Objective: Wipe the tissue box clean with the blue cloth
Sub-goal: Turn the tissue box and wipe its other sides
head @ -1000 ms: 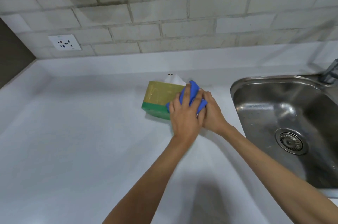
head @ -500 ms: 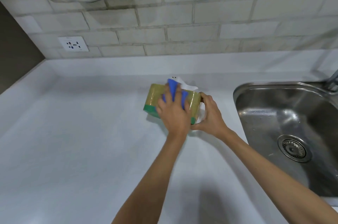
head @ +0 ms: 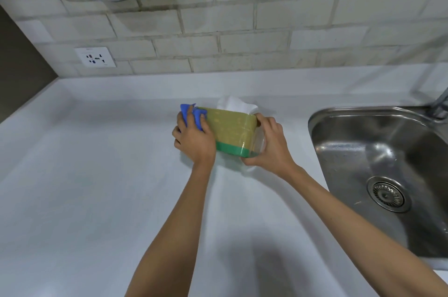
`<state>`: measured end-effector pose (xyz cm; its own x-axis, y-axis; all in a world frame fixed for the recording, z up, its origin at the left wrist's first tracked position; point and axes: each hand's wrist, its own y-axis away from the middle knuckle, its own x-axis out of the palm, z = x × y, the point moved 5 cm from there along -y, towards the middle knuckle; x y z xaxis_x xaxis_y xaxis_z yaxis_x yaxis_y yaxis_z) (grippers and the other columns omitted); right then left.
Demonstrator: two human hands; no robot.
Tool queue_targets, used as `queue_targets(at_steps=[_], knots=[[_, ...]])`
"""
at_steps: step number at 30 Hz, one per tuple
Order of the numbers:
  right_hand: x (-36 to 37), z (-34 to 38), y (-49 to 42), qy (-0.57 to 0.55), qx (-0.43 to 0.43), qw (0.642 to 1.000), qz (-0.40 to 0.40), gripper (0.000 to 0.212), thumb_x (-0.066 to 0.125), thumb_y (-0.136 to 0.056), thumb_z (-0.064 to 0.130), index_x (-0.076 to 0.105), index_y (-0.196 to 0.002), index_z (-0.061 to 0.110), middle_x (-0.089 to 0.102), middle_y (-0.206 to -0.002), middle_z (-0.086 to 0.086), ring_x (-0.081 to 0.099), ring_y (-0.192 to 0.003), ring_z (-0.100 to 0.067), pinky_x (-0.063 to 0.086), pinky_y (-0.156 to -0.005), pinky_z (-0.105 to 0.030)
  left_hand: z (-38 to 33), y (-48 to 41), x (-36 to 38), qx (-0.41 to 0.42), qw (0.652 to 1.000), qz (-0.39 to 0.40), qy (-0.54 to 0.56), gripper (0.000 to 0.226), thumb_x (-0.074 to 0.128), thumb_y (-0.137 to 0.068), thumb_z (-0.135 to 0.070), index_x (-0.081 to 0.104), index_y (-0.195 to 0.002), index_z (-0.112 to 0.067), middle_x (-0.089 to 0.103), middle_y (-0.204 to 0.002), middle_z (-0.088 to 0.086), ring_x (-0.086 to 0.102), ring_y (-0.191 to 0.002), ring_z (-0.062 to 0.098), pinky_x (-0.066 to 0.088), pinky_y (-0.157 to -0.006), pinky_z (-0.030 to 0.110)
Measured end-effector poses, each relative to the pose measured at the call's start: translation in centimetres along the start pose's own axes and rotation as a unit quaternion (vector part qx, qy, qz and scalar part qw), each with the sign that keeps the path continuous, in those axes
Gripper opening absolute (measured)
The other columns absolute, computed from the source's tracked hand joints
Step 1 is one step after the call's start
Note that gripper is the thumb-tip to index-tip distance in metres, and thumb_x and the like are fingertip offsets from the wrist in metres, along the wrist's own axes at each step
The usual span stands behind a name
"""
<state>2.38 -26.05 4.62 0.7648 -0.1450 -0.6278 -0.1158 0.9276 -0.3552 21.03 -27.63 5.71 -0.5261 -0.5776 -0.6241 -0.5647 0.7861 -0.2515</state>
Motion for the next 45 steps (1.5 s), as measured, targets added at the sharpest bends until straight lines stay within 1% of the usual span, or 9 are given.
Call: queue_targets(at_steps=[6, 10, 17, 21, 25, 32, 35, 38, 45], knots=[[0.2, 2.3, -0.8, 0.121, -0.056, 0.99, -0.034, 0.097, 0.079, -0.05, 0.037, 0.04, -0.135, 0.01, 0.052, -0.126, -0.004, 0.046, -0.113, -0.026, 0.031, -0.099, -0.029, -3.3, 5.9, 0.5, 0.016, 0.997, 0.042, 0.067, 0.049, 0.041, -0.096, -0.042, 0.035, -0.144, -0.032, 0.024, -0.156, 0.003, 0.03, -0.131, 0.028, 0.026, -0.106, 0.045], [0.9, 4.2, 0.0, 0.219, -0.12, 0.964, -0.09, 0.081, 0.078, -0.054, 0.036, 0.054, -0.125, 0.003, 0.063, -0.112, -0.01, 0.058, -0.098, -0.032, 0.04, -0.093, -0.039, -2.3, 7.3, 0.3, -0.113, 0.977, 0.094, 0.152, 0.07, 0.05, -0.086, -0.057, 0.024, -0.146, -0.033, 0.018, -0.156, 0.006, 0.026, -0.135, 0.033, 0.031, -0.107, 0.049], [2.3, 5.6, 1.3, 0.351, -0.229, 0.894, -0.158, 0.055, 0.077, -0.053, 0.037, 0.07, -0.101, 0.01, 0.071, -0.095, -0.007, 0.068, -0.085, -0.028, 0.04, -0.096, -0.042, 0.7, 6.0, 2.0, -0.348, 0.802, 0.236, 0.424, 0.076, 0.075, -0.07, -0.047, 0.045, -0.129, -0.012, 0.062, -0.102, 0.012, 0.062, -0.083, 0.025, 0.051, -0.082, 0.036], [2.9, 5.7, 1.6, 0.366, -0.259, 0.884, -0.13, 0.067, 0.076, -0.056, 0.036, 0.056, -0.116, 0.013, 0.071, -0.104, -0.006, 0.068, -0.092, -0.026, 0.048, -0.093, -0.041, 1.7, 5.3, 2.3, -0.355, 0.779, 0.303, 0.418, 0.064, 0.07, -0.069, -0.043, 0.054, -0.12, -0.008, 0.064, -0.11, 0.018, 0.064, -0.099, 0.033, 0.05, -0.091, 0.047], [2.2, 4.2, 2.3, 0.279, -0.232, 0.928, -0.081, 0.088, 0.079, -0.056, 0.04, 0.041, -0.13, 0.013, 0.057, -0.129, -0.017, 0.047, -0.121, -0.029, 0.027, -0.105, -0.045, 2.4, 4.4, 2.3, -0.36, 0.753, 0.348, 0.428, 0.046, 0.064, -0.071, -0.042, 0.057, -0.109, -0.018, 0.062, -0.105, 0.012, 0.061, -0.089, 0.029, 0.056, -0.067, 0.037], [0.8, -0.1, 3.0, 0.057, 0.034, 0.997, -0.046, 0.069, 0.068, -0.081, 0.033, 0.039, -0.137, 0.006, 0.055, -0.125, -0.012, 0.058, -0.109, -0.026, 0.036, -0.103, -0.044, 3.2, 2.8, 2.9, -0.265, 0.827, 0.353, 0.347, 0.035, 0.059, -0.078, -0.039, 0.055, -0.102, -0.013, 0.059, -0.099, 0.014, 0.061, -0.096, 0.031, 0.052, -0.088, 0.054], [1.3, -0.5, 3.4, -0.007, 0.077, 0.995, -0.059, 0.061, 0.069, -0.082, 0.021, 0.041, -0.134, 0.005, 0.055, -0.126, -0.014, 0.06, -0.105, -0.026, 0.043, -0.098, -0.046, 2.7, 2.7, 2.9, -0.232, 0.857, 0.316, 0.334, 0.015, 0.055, -0.084, -0.026, 0.05, -0.089, -0.013, 0.053, -0.087, 0.012, 0.053, -0.076, 0.025, 0.052, -0.068, 0.038], [1.9, -1.0, 4.0, -0.022, 0.098, 0.993, -0.069, 0.058, 0.068, -0.081, 0.013, 0.042, -0.132, 0.003, 0.054, -0.128, -0.015, 0.059, -0.109, -0.029, 0.043, -0.092, -0.031, 3.3, 3.0, 3.2, -0.245, 0.867, 0.295, 0.317, 0.016, 0.055, -0.088, -0.019, 0.048, -0.1, -0.011, 0.048, -0.071, 0.009, 0.044, -0.056, 0.021, 0.04, -0.052, 0.028], [2.9, -0.4, 5.9, -0.072, 0.118, 0.989, -0.057, 0.059, 0.07, -0.079, 0.013, 0.041, -0.13, 0.005, 0.055, -0.123, -0.009, 0.058, -0.106, -0.023, 0.038, -0.08, -0.015, 4.5, 4.8, 1.8, -0.341, 0.837, 0.196, 0.381, 0.023, 0.047, -0.096, -0.031, 0.048, -0.088, -0.01, 0.051, -0.077, 0.009, 0.053, -0.065, 0.021, 0.05, -0.067, 0.036]])
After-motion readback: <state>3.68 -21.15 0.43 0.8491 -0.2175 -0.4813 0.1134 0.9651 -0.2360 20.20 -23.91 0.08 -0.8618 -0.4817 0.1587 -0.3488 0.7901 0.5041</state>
